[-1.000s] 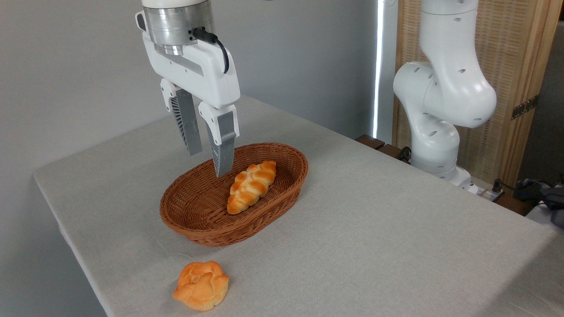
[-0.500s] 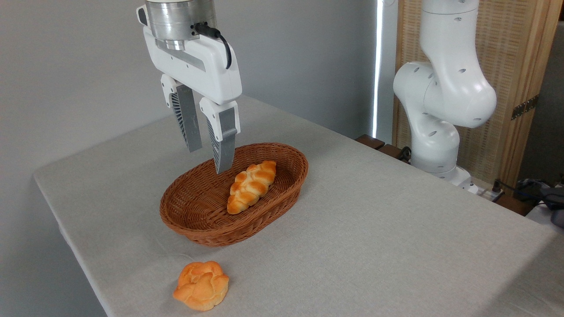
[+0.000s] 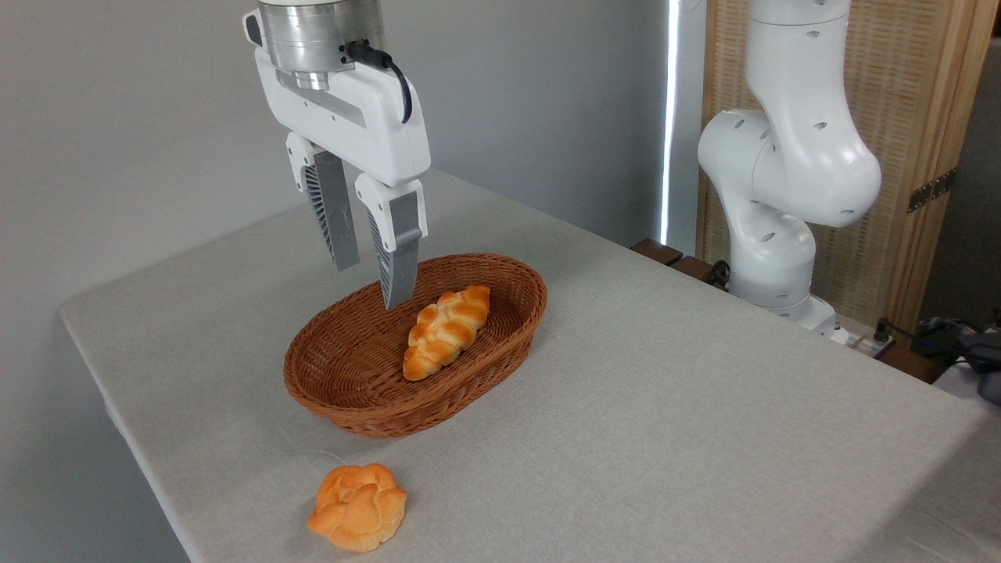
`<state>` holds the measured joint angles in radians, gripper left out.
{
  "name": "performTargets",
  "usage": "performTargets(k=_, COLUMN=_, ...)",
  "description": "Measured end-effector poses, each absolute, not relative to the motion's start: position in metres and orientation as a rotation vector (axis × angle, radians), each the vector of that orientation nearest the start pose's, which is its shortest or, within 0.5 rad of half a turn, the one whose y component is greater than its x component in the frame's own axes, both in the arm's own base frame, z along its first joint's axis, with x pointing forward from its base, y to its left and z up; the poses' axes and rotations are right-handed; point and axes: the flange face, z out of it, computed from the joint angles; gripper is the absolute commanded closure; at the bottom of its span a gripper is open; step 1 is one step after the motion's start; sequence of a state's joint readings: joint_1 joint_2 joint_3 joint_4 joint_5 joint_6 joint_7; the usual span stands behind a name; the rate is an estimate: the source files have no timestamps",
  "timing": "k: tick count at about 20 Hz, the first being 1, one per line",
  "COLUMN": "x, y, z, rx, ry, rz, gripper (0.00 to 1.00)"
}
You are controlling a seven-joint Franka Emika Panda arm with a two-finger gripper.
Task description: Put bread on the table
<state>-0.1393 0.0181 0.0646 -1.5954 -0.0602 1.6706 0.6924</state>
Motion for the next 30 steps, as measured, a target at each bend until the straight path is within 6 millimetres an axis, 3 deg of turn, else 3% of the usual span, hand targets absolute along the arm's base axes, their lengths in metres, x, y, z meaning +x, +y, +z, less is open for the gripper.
performTargets(k=4, x=0.55, y=-0.057, z=0.603, rx=-2.954, ry=1.22, rz=-0.09, gripper=0.0)
performTargets(k=10, x=0.516, y=-0.128, z=0.558, rx=-2.888, ry=1.412, rz=0.004, gripper=0.0)
performTargets(k=16, x=0.495, y=-0.17, z=0.515, rx=-2.841, ry=1.501, rz=0.087, gripper=0.0)
performTargets(k=20, x=0.479, y=-0.179, z=0.473, rx=-2.822, ry=1.534, rz=0.185, gripper=0.0)
performTargets(k=30, x=0.476, y=-0.178, z=0.438, rx=-2.779, ry=1.542, rz=0.224, gripper=0.0)
